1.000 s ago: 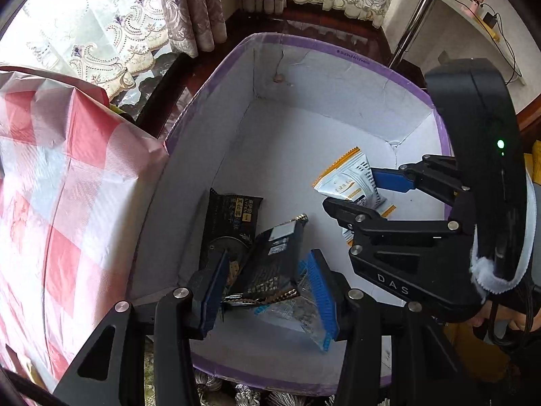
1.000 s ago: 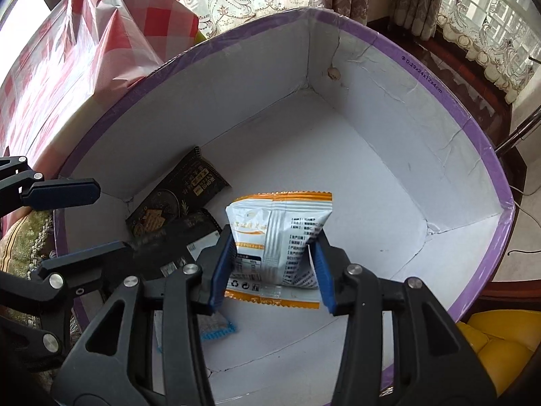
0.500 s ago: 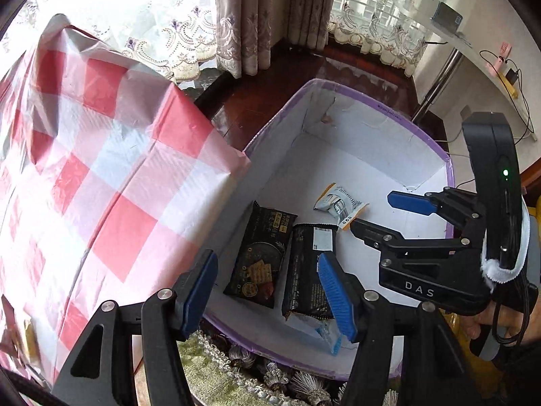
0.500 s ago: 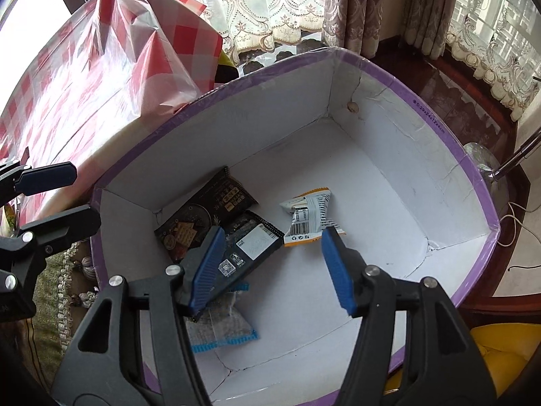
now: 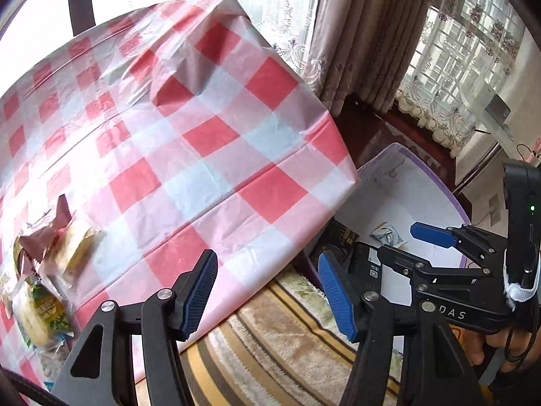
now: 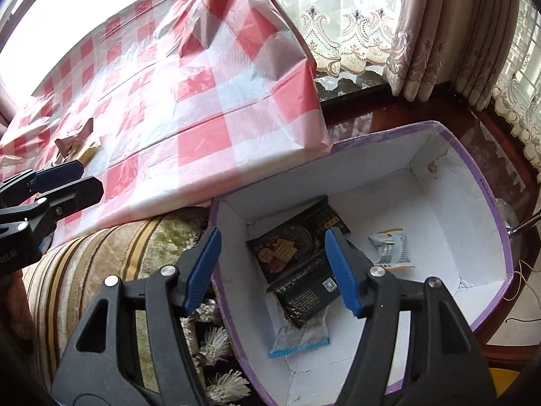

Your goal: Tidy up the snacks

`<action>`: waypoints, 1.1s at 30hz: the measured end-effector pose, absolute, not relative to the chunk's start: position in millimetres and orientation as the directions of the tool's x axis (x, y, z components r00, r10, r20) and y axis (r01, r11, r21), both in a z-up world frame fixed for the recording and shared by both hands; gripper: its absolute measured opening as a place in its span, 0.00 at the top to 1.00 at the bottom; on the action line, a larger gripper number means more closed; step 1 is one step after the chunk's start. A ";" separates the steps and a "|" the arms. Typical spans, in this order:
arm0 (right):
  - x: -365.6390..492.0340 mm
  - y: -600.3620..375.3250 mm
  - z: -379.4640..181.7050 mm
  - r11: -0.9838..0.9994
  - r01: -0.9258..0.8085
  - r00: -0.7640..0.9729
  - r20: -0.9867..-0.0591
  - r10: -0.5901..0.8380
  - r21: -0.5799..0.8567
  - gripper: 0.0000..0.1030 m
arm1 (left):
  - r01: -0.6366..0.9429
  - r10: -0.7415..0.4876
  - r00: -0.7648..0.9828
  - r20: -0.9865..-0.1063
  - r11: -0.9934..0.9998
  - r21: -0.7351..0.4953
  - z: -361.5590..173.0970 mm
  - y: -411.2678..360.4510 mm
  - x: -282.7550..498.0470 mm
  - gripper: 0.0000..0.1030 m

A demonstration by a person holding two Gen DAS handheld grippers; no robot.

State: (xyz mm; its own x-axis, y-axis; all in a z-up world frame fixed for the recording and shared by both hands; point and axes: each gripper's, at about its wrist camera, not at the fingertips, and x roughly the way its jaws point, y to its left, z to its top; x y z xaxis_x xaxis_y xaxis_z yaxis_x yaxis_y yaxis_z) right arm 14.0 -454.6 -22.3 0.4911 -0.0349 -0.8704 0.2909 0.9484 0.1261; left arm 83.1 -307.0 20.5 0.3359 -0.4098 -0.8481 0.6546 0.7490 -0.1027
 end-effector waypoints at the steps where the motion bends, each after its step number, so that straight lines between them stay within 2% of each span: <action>1: 17.9 -446.6 -18.4 0.954 0.273 0.498 -0.867 -0.030 0.123 0.35 | 0.627 -0.409 0.361 -0.838 0.772 -0.107 24.2 -293.3 84.6 0.39; 9: 37.8 -382.6 2.9 0.985 0.134 0.533 -0.846 0.021 0.109 0.28 | 0.385 -0.336 0.480 -0.811 0.911 -0.150 35.8 -176.7 94.3 0.37; 14: 44.9 -354.2 2.3 0.992 0.075 0.521 -0.853 0.043 0.096 0.28 | 0.243 -0.303 0.499 -0.812 0.948 -0.204 31.9 -114.1 96.6 0.36; 15: 45.7 -349.9 3.3 0.994 0.066 0.521 -0.852 0.045 0.092 0.28 | 0.222 -0.296 0.503 -0.812 0.952 -0.210 31.4 -105.5 97.6 0.32; 19: 49.1 -333.0 6.8 0.995 0.032 0.520 -0.852 0.060 0.090 0.28 | 0.103 -0.234 0.479 -0.846 0.972 -0.211 19.3 -68.0 99.1 0.31; 26: 53.0 -306.5 7.1 0.995 -0.015 0.522 -0.849 0.089 0.096 0.28 | 0.037 -0.244 0.420 -0.874 0.967 -0.252 1.6 -27.3 88.1 0.31; 33: 65.8 -289.9 3.9 0.994 -0.041 0.512 -0.852 0.106 0.099 0.28 | 0.038 -0.225 0.403 -0.887 0.973 -0.229 -3.6 -29.7 92.8 0.31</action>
State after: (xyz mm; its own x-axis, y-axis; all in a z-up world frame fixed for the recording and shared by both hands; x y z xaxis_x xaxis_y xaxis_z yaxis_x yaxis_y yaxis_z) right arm 65.8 -289.9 3.9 0.5123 0.1063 -0.8522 -0.0412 0.9942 0.0992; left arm 92.8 -29.7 -3.6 0.4032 -0.2245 -0.8871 0.0379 0.9727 -0.2289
